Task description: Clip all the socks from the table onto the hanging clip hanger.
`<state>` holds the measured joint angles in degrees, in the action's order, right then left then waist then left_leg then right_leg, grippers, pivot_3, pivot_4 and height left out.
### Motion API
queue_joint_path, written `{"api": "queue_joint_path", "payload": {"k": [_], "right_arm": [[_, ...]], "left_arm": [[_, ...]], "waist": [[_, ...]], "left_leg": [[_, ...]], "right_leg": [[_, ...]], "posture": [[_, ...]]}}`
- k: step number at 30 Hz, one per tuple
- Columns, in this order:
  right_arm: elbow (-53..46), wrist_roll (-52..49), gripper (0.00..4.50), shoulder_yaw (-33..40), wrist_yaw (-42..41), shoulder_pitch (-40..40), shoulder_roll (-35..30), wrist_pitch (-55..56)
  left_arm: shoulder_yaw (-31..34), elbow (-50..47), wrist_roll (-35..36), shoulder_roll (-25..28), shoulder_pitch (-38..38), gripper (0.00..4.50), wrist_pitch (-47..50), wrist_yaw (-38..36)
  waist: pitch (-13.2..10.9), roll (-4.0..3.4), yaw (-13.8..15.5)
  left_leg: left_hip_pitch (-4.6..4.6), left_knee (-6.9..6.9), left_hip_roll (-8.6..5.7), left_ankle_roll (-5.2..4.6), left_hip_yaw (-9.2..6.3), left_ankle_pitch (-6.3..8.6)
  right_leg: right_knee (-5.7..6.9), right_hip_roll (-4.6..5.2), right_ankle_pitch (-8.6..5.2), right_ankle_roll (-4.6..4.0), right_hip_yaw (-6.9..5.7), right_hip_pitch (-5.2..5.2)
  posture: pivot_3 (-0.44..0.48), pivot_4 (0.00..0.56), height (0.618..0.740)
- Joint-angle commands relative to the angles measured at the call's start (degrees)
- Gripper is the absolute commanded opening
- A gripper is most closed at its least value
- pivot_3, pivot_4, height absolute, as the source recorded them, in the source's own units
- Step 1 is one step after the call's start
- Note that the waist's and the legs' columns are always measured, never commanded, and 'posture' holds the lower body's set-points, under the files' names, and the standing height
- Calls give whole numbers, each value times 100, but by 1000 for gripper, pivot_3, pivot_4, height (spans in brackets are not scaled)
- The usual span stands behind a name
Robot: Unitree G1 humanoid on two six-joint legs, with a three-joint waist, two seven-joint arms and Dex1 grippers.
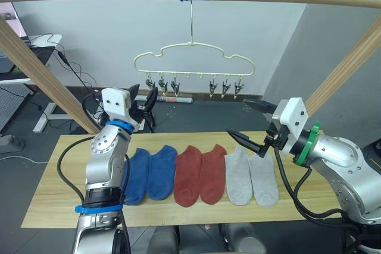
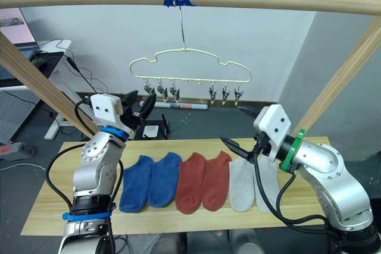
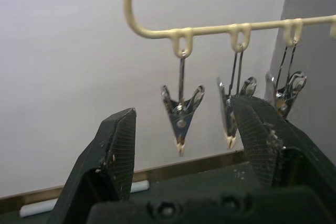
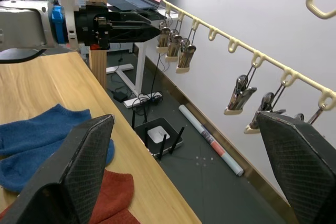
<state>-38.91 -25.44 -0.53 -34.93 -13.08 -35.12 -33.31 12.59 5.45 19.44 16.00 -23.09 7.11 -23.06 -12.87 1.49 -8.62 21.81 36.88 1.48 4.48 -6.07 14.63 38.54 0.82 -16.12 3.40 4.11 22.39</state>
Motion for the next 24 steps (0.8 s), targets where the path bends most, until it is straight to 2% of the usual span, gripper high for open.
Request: {"api": "queue_joint_path", "payload": {"k": [1, 15, 24], "right_arm": [[-228, -110, 4500, -74, 18, -170, 45, -66], [-129, -142, 4500, -134, -56, -366, 38, -161], [-152, -96, 4500, -149, -60, -280, 36, -102]], "left_arm": [[18, 131, -62, -61, -252, 3157, -267, 108], [64, 553, -270, -275, -548, 3157, -819, 510], [79, -168, 34, -314, -167, 3157, -684, 378]], "waist": [[-22, 1, -43], [-81, 2, -123], [-85, -1, -120]], "left_leg": [[0, 0, 0, 0, -1, 0], [11, -6, 0, 0, -2, 0], [27, -13, 3, 0, 0, 1]], "right_leg": [[0, -1, 0, 0, 0, 0], [-19, 0, 1, 2, -1, 2], [-55, 1, 11, 9, -3, 2]], "posture": [[-310, 227, 730], [-318, 231, 730], [-314, 226, 730]]}}
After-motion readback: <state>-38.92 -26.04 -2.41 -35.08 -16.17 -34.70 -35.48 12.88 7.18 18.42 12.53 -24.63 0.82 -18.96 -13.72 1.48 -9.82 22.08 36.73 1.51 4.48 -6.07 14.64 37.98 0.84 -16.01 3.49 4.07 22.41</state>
